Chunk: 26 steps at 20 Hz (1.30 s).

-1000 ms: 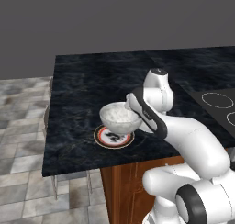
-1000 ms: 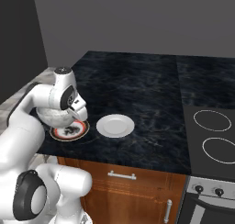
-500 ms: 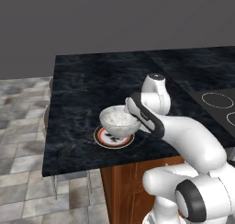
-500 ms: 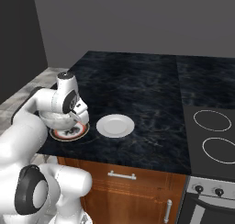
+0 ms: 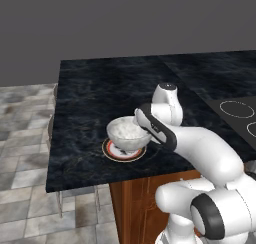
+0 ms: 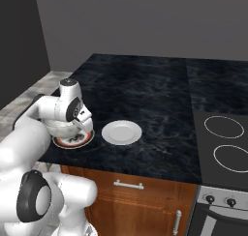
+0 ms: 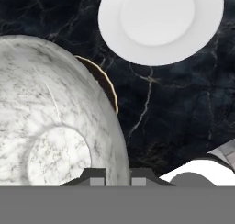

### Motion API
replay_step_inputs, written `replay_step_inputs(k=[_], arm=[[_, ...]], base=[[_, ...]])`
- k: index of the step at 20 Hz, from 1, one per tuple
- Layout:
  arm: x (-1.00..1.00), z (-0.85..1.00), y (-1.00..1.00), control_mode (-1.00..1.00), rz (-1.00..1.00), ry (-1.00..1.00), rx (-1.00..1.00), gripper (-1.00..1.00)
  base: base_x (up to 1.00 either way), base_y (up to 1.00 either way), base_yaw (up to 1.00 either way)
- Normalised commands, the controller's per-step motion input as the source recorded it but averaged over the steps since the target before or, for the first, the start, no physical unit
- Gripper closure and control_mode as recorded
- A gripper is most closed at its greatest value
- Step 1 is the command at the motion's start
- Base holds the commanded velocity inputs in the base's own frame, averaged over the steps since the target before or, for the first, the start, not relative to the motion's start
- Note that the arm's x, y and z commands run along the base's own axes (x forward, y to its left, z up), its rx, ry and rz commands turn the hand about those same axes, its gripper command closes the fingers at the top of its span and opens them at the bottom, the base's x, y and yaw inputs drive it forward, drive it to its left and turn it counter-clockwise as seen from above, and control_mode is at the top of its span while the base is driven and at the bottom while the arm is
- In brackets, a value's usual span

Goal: Move the bowls from the cabinet to the plates on the dining table.

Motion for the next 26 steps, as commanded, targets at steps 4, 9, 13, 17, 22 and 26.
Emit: replay_step_inputs(k=[4,9,13,17,22,26], arm=[[0.12,-0.06,0.1,-1.0,0.0,0.0,0.0,1.0],[0.18,-0.06,0.03,-1.0,0.0,0.0,0.0,1.0],[0.15,-0.06,0.0,-1.0,0.0,0.0,0.0,1.0],[0.11,-0.12,0.0,-1.0,0.0,0.0,0.0,1.0],[0.1,-0.21,0.0,-1.0,0.0,0.0,0.0,1.0],[0.1,-0.22,0.0,-1.0,0.0,0.0,0.0,1.0]], base=[[0.0,0.0,0.0],[0.0,0.0,0.0],[0.0,0.0,0.0],[0.0,0.0,0.0],[0.0,0.0,0.0],[0.0,0.0,0.0]])
